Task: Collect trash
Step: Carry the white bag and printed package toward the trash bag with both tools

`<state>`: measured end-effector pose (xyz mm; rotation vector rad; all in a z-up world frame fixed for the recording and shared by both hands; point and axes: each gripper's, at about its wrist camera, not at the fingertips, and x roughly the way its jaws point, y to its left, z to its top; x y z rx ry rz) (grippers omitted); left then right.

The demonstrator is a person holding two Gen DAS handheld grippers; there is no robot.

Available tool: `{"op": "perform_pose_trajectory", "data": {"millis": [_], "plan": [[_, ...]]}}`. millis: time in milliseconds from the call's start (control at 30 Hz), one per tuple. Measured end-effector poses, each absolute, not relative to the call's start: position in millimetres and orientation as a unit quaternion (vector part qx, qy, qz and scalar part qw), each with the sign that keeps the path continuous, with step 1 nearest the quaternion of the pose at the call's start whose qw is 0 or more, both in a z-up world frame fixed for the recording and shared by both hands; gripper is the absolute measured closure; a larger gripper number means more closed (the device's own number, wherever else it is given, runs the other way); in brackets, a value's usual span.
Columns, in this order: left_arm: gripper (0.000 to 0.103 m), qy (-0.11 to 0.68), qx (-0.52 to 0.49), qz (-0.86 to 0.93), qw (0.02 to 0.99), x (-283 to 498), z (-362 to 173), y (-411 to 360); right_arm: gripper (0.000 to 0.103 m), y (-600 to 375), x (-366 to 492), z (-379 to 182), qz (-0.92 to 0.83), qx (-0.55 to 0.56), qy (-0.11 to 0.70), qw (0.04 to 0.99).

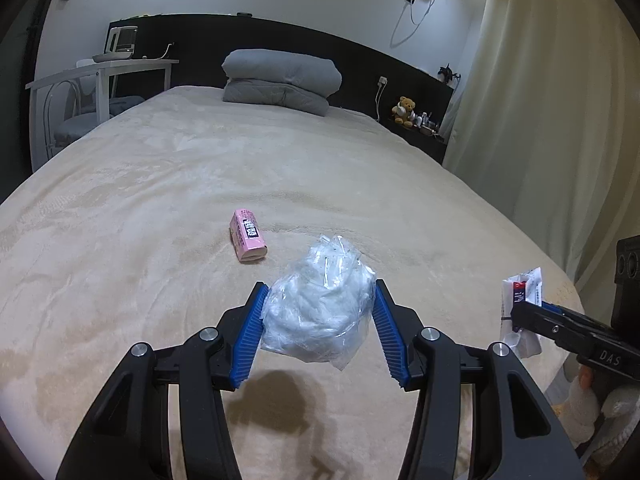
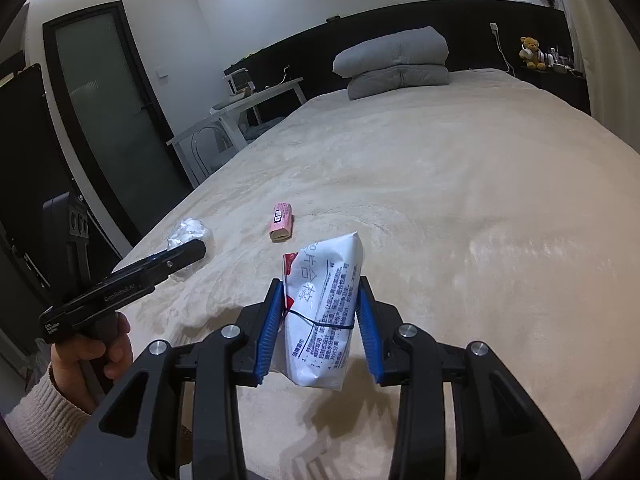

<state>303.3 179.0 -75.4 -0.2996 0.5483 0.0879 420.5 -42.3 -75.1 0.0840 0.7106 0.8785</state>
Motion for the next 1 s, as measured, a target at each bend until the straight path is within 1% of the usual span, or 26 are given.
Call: {"op": "perform_pose_trajectory", "data": {"millis": [300,567,767,1000], "plan": [[0.052,0.245,-0.147,0.021,0.958,239,-76,136,0.066,-59,357,-75,0.424,0.021,0.306,0.852],[0.052,0.24,-0.149,0.021,0.959,193,-83,118,0.066,-73,305,-76,0.424,-0.006,0.28,0.861],[0.052,0.219,-0.149,0.022,0.964,154,-83,104,0.066,-91,269,-83,0.426,0.006,0.29,0.857],[0.052,0.222,-0.155,0.008,0.963,123,-87,83,0.066,-106,224,-87,0.429,0.002,0.291,0.855]]}}
